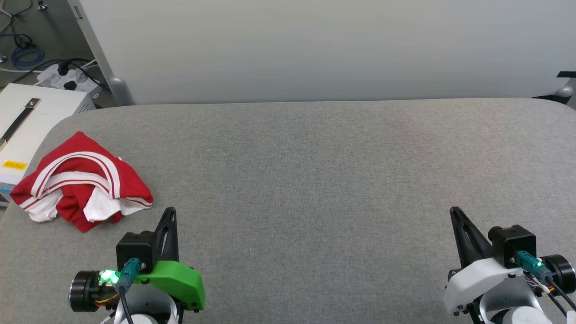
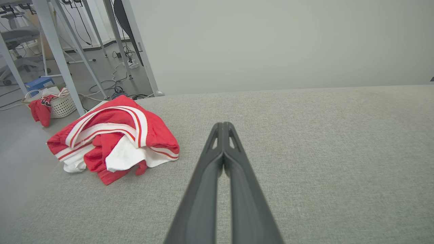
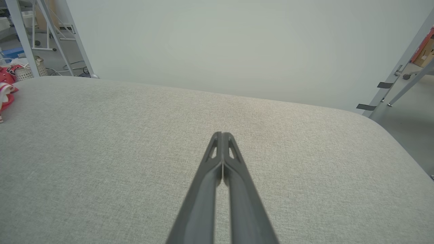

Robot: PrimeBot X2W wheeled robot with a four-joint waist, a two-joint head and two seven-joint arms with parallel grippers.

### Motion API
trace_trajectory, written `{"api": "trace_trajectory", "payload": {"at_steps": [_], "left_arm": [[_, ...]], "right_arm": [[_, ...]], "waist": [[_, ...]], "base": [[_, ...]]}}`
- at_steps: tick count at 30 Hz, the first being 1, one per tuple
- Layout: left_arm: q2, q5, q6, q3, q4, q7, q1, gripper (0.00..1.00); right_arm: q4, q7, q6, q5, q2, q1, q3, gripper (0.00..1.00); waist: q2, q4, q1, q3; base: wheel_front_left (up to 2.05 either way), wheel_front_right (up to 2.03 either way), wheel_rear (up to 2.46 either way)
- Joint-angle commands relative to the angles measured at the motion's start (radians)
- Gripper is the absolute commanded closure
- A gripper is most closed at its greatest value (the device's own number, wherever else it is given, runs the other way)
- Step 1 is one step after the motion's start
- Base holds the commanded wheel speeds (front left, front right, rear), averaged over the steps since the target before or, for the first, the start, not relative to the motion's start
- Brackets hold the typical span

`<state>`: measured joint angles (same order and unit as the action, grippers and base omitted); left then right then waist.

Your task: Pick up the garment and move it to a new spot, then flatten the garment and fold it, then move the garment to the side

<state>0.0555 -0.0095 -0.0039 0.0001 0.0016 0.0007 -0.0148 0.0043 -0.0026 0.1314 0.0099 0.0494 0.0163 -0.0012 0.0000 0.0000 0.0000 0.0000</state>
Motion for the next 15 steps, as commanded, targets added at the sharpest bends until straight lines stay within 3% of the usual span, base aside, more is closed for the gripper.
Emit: {"api": "trace_trajectory", "payload": {"at_steps": [1, 15], "left_arm": [[-0.005, 0.009, 0.004, 0.0, -0.002, -0.001, 0.015, 1.0], [-0.005, 0.009, 0.004, 0.0, -0.002, -0.001, 0.015, 1.0]], "right_arm": [[-0.004, 0.003, -0.001, -0.01, 0.001, -0.016, 0.001, 1.0], [-0.004, 0.003, -0.001, -0.01, 0.001, -0.016, 0.001, 1.0]], "waist": [[0.0, 0.0, 0.0, 0.0], [0.0, 0.0, 0.0, 0.0]], "base": [[0.0, 0.0, 0.0], [0.0, 0.0, 0.0]]}}
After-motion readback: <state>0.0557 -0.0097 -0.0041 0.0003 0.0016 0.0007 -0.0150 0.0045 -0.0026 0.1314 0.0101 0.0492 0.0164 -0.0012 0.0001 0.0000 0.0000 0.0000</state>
